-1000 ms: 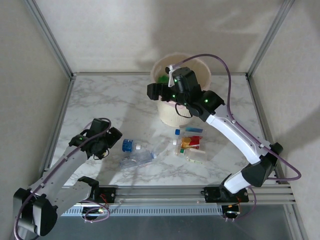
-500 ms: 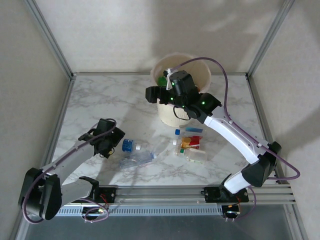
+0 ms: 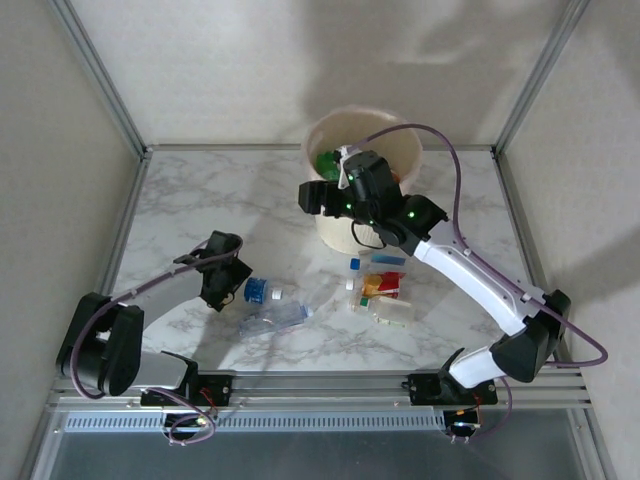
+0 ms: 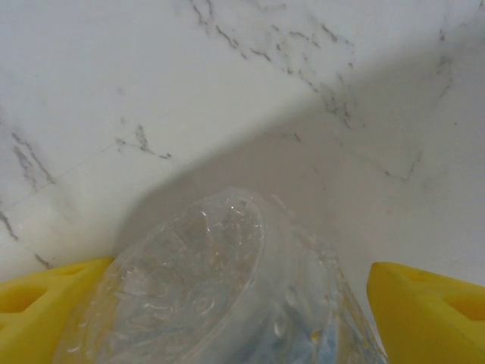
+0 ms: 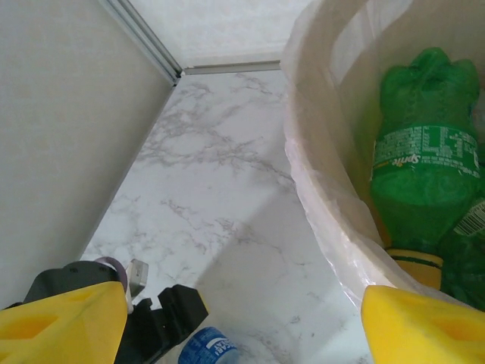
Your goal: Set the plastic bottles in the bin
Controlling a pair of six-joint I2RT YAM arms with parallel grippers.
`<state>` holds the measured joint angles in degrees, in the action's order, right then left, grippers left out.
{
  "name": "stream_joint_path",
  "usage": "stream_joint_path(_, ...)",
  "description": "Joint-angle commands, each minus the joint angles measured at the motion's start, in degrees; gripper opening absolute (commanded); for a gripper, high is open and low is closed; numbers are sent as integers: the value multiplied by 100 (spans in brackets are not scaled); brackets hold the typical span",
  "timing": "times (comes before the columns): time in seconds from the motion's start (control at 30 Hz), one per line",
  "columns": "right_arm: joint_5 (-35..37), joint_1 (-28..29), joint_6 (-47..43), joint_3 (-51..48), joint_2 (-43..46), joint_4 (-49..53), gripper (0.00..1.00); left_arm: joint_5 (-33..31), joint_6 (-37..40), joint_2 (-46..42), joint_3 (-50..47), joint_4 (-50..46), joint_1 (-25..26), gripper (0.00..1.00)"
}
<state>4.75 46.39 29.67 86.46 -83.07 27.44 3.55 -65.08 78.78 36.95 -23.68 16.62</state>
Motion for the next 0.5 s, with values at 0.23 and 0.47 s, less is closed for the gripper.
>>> stream_joint_path(0.23,285,44,210,-477,413,-168,80,-13,83,434,-46,823,-37,70)
stream_joint_path(0.47,289,43,318,-653,635,-200,80,-4,132,366,158,817,-36,63)
